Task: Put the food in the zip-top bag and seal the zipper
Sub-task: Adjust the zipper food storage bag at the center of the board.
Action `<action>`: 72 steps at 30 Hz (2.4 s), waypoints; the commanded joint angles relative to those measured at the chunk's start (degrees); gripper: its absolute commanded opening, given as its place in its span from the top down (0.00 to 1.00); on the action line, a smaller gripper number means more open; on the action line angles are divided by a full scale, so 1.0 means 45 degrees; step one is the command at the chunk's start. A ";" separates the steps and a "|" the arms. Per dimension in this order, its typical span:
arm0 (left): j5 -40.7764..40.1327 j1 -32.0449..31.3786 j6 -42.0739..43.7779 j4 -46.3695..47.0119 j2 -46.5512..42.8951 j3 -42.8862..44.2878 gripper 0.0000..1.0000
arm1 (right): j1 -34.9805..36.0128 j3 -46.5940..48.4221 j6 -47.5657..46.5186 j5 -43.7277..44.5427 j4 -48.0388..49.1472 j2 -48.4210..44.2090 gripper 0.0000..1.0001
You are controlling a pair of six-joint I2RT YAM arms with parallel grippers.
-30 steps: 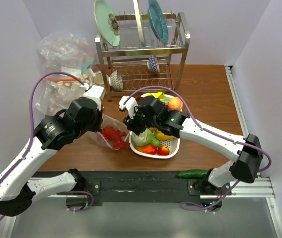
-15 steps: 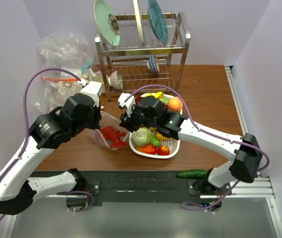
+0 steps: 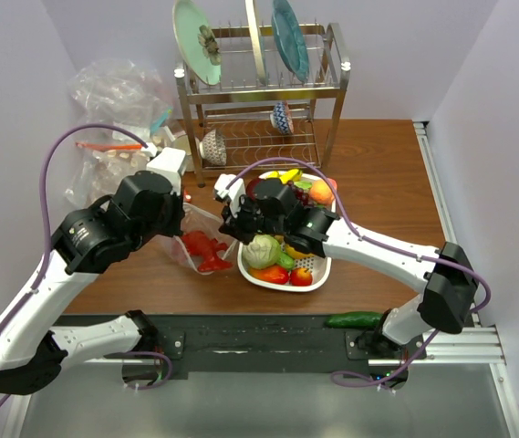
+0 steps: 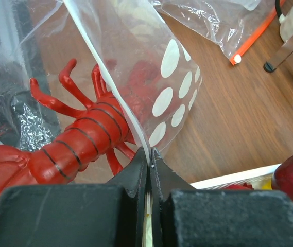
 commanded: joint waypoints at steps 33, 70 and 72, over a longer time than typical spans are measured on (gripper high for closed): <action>0.2485 0.0091 0.0720 0.1655 -0.1940 -0.2951 0.37 | -0.0766 1.3329 -0.0328 0.1036 -1.1556 0.6275 1.00; -0.3603 -0.5377 -0.0273 0.5449 0.0325 -0.5703 0.20 | -0.1313 1.3645 0.0825 0.0155 -1.1343 0.6159 1.00; -0.3778 -0.5377 -0.0644 0.5000 0.0189 -0.5800 0.44 | -0.1352 1.3509 0.0844 0.0116 -1.1285 0.6101 1.00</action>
